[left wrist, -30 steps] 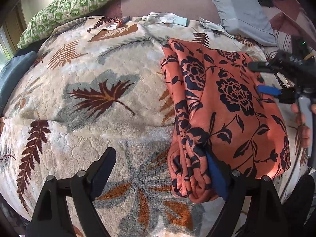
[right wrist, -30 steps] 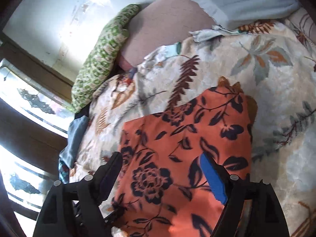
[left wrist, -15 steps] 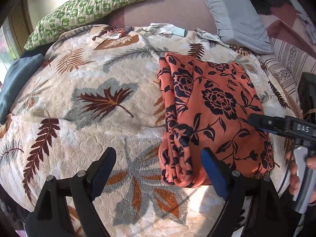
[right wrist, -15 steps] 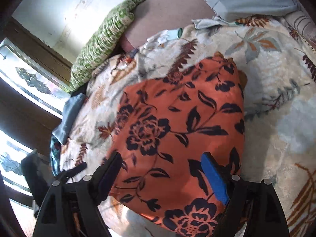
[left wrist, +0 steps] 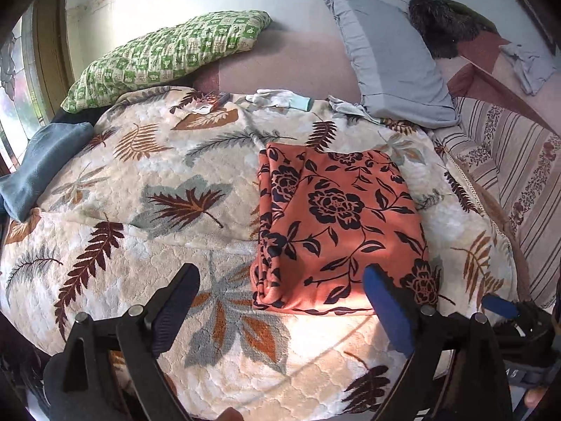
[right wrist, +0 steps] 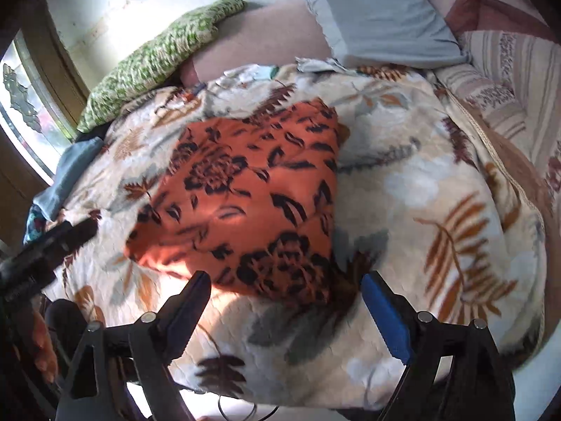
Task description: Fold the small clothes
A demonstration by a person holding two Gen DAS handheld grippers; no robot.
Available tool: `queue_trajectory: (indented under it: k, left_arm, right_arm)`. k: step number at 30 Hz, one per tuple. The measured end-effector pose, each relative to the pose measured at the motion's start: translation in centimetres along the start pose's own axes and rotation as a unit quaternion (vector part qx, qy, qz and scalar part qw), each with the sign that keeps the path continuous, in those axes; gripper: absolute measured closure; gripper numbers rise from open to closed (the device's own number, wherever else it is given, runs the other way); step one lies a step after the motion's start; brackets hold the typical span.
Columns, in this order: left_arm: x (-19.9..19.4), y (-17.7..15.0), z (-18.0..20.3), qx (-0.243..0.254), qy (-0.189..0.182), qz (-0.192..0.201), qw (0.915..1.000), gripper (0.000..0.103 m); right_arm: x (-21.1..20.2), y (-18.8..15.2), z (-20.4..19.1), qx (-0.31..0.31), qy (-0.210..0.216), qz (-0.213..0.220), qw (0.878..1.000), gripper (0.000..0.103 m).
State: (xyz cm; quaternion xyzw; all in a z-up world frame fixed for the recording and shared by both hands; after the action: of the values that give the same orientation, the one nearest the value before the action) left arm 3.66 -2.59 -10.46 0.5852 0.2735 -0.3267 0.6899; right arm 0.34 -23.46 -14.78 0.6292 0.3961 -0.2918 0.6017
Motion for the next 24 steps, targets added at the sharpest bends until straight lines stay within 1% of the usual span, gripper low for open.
queue_trajectory:
  k: [3,5,8,12,16,19,24]
  left_arm:
    - [-0.4,-0.2,1.1,-0.001,-0.011,-0.009,0.9999,0.006]
    - [-0.7,-0.2,1.7,0.006,-0.014,-0.008,0.9999,0.005]
    - [-1.5,-0.1,2.1,0.01,-0.013,-0.001,0.9999,0.003]
    - [-2.0,0.2,1.8,0.007,0.0,-0.001,1.0,0.003]
    - [-2.0,0.4,1.8,0.0,-0.005,-0.004,1.0,0.002]
    - [-1.8,0.4,2.2,0.004,-0.008,-0.007,0.9999,0.0]
    - [-1.4,0.6,2.6,0.016,-0.001,-0.007,0.9999,0.0]
  right_arm:
    - [-1.1,-2.6,0.6,-0.01,-0.03,-0.016,0.999,0.013]
    - [-2.2,-3.1,0.4,-0.03,-0.055,-0.011,0.998,0.013]
    - [-3.5,-2.8,0.1,-0.05,-0.075,0.003,0.996,0.013]
    - [-3.8,-2.1,-0.5,-0.059,-0.08,0.007,0.995,0.013]
    - [-3.8,-1.8,-1.1,-0.068,-0.079,0.008,0.995,0.013]
    - [-3.8,-1.7,-1.4,-0.068,-0.079,0.009,0.995,0.013]
    - [-3.7,-1.2,-1.3,-0.068,-0.081,0.01,0.994,0.013]
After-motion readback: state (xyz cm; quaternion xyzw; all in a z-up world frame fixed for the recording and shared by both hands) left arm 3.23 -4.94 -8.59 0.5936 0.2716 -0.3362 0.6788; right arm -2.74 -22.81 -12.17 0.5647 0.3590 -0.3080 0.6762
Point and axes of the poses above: each gripper's, at about its wrist camera, not at the fingertips, and x roughly the way its jaws point, z to its right, y to its top, the point moved 7 cm from there along x, roughly the way its jaws point, and after that the axes turned 8 degrees about -x, right-handed, at the moved point
